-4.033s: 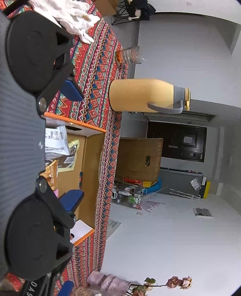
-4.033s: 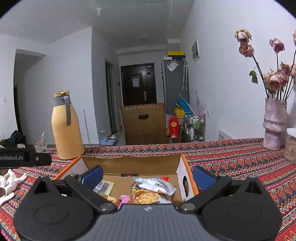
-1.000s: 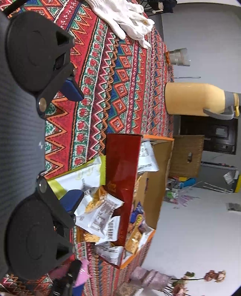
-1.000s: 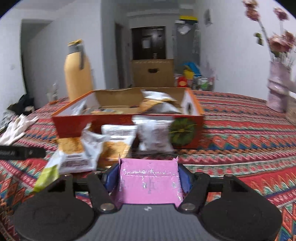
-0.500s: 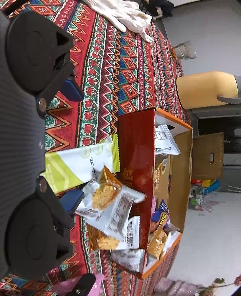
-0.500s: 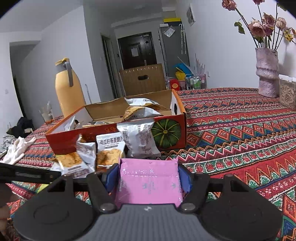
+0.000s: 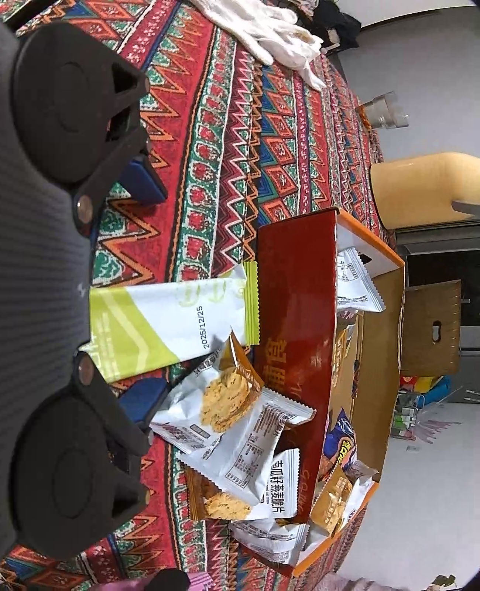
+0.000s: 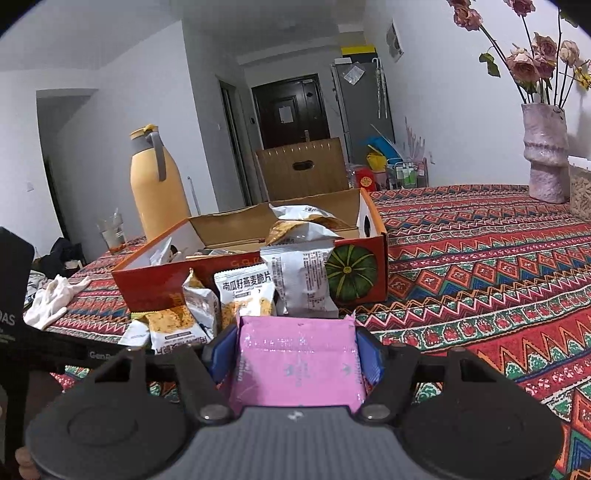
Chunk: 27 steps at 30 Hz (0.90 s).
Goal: Organize snacks
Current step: 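Grasp the green-and-white bar packet with the left gripper while the right gripper holds the pink packet, then carry both packets into the cardboard box and open both grippers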
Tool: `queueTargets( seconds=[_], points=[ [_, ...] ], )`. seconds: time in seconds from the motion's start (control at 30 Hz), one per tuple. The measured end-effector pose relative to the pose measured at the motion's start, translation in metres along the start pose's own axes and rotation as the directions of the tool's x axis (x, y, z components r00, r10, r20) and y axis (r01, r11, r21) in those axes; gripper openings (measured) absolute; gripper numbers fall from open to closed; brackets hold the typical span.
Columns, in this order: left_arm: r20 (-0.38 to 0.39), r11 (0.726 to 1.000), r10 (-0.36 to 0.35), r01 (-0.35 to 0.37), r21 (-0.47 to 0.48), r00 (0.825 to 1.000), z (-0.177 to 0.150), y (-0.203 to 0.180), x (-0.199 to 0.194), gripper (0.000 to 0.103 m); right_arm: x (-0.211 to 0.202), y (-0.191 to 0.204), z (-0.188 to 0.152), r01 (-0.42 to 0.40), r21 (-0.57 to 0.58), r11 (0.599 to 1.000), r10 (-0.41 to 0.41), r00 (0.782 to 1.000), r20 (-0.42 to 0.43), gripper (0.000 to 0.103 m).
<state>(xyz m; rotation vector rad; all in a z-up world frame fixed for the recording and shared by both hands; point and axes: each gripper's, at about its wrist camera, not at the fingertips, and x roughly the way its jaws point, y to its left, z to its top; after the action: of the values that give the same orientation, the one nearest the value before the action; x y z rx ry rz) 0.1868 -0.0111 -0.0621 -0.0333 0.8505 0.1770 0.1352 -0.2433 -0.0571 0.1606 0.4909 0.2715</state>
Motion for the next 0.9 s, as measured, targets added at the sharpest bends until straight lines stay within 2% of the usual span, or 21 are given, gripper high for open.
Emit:
queueTargets(
  seconds=[0.03,0.07,0.13,0.2,0.63,0.9],
  points=[
    [-0.001,1.000,-0.010,0.010,-0.006,1.000,0.000,0.001,-0.001,0.098,0.000,0.000,0.000,0.001,0.000,1.000,-0.001,1.000,0.001,0.067],
    [0.003,1.000,-0.021,0.021,-0.006,1.000,0.000,0.001,-0.002,0.091,0.000,0.000,0.000,0.001,0.000,1.000,-0.001,1.000,0.000,0.067],
    [0.020,0.999,-0.034,0.034,0.006,0.999,-0.001,-0.001,-0.006,0.072,0.001,0.000,0.000,0.004,-0.002,1.000,-0.004,1.000,-0.001,0.067],
    [0.034,0.998,-0.057,0.057,0.022,0.998,-0.002,-0.002,-0.012,0.039,0.001,0.000,0.000,0.006,-0.003,1.000,-0.006,1.000,-0.003,0.067],
    [0.071,0.997,-0.074,0.074,0.005,0.995,-0.004,0.017,-0.027,0.039,0.001,0.008,0.001,0.024,-0.039,0.999,-0.024,1.000,0.002,0.067],
    [0.150,0.996,-0.087,0.087,0.004,0.985,0.006,0.030,-0.054,0.039,-0.007,0.019,0.010,0.016,-0.062,0.998,-0.014,1.000,0.028,0.066]
  ],
)
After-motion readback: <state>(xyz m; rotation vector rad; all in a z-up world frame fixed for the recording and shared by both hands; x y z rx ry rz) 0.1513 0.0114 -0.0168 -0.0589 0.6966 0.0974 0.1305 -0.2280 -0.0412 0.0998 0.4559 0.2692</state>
